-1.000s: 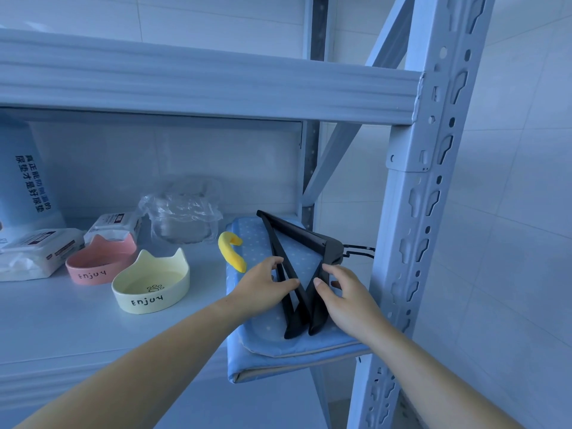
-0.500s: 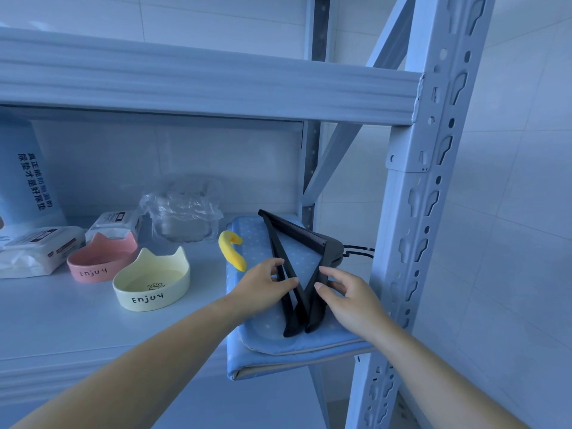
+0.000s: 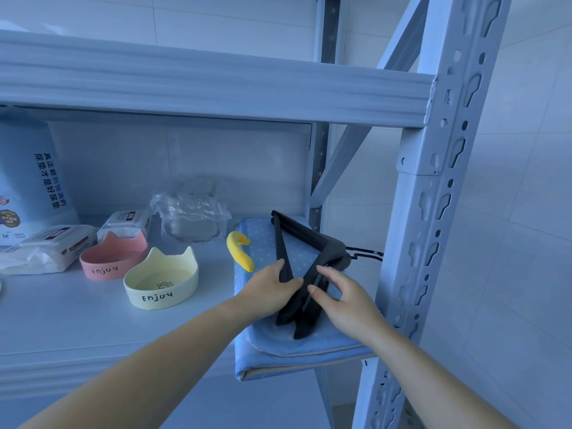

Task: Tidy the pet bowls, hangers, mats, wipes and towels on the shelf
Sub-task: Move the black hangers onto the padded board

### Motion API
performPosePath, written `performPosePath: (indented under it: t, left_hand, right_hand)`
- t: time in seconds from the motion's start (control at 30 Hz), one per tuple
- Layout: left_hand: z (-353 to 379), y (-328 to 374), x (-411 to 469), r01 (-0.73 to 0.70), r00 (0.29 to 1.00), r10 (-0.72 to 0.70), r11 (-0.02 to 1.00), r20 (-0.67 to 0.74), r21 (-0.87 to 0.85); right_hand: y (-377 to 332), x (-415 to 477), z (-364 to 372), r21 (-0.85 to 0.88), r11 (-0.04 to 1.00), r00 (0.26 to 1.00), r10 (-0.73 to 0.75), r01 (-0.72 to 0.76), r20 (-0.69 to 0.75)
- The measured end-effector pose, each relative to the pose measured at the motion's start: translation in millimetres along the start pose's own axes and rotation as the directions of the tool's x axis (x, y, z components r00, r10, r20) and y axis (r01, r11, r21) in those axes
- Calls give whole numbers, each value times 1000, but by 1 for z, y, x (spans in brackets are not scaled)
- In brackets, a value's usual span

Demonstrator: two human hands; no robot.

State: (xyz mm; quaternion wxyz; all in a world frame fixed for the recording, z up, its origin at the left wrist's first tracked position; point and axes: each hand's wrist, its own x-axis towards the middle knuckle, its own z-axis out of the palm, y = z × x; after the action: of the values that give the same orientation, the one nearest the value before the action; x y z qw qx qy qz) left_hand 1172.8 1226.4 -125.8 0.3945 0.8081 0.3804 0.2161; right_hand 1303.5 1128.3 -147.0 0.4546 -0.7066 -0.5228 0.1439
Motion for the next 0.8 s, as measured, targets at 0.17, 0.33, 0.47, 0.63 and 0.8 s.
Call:
performPosePath:
  t: [0.17, 0.33, 0.47, 0.63, 0.8]
  left_hand:
    - [-5, -2, 1, 23, 999, -22, 1000, -31, 13]
    - [-6, -1, -1, -34, 998, 37, 998, -57, 56]
    - [-4, 1, -4, -53, 996, 59, 996, -72, 74]
    - [-4, -2, -2, -54, 994, 59, 997, -87, 63]
    - [-6, -3, -3, -54, 994, 59, 997, -95, 51]
  right_hand:
    - [-2, -1, -8, 11, 999, 999, 48, -48, -12]
    - [2, 1, -8, 22, 999, 999, 36, -35, -12]
    - [2, 2, -7, 26, 998, 998, 59, -59, 5]
    - [5, 4, -7, 26, 999, 999, 47, -47, -6]
    - [4, 4, -7, 17, 999, 999, 48, -48, 8]
